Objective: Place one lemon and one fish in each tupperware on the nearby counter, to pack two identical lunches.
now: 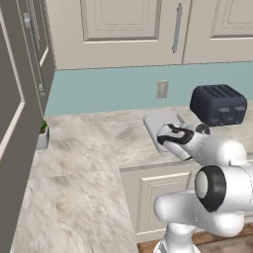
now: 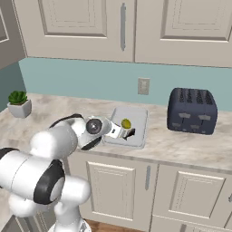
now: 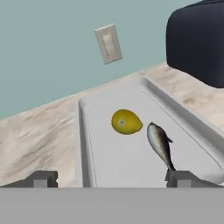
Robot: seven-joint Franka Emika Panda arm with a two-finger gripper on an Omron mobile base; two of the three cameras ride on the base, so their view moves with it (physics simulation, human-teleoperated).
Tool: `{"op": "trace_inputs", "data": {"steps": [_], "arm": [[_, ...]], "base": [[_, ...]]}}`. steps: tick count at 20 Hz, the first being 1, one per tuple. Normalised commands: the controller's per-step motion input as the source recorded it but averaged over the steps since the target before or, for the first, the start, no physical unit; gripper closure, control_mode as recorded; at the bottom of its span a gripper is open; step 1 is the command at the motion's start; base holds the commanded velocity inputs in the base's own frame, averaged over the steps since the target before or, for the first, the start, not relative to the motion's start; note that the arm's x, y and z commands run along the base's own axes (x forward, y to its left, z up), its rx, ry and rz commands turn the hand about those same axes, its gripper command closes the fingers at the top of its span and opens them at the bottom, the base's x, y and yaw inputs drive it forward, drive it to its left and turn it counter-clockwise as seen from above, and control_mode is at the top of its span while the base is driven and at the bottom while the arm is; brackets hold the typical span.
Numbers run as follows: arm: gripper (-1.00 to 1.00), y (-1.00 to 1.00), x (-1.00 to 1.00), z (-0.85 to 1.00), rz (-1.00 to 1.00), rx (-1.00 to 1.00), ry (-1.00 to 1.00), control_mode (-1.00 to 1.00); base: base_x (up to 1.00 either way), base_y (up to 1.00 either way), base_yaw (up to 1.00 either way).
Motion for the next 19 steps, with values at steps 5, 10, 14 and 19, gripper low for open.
{"op": "trace_inputs", "data": {"steps": [5, 10, 14, 19], "arm": [[-1.00, 0.00, -1.00, 0.45, 0.03, 0.00, -0.41, -1.00], [-1.00, 0.00, -1.00, 1.00, 0.10, 0.00, -0.55, -1.00], [-1.00, -0.04, -1.00, 1.00, 0.12, 0.00, -0.45, -1.00], [-1.00, -0.01, -1.00, 1.00, 0.16, 0.00, -0.41, -1.00]], "base": [[0.00, 0.00, 0.00], [0.00, 0.00, 0.00], [0.00, 0.00, 0.00], [0.00, 0.00, 0.00]]}}
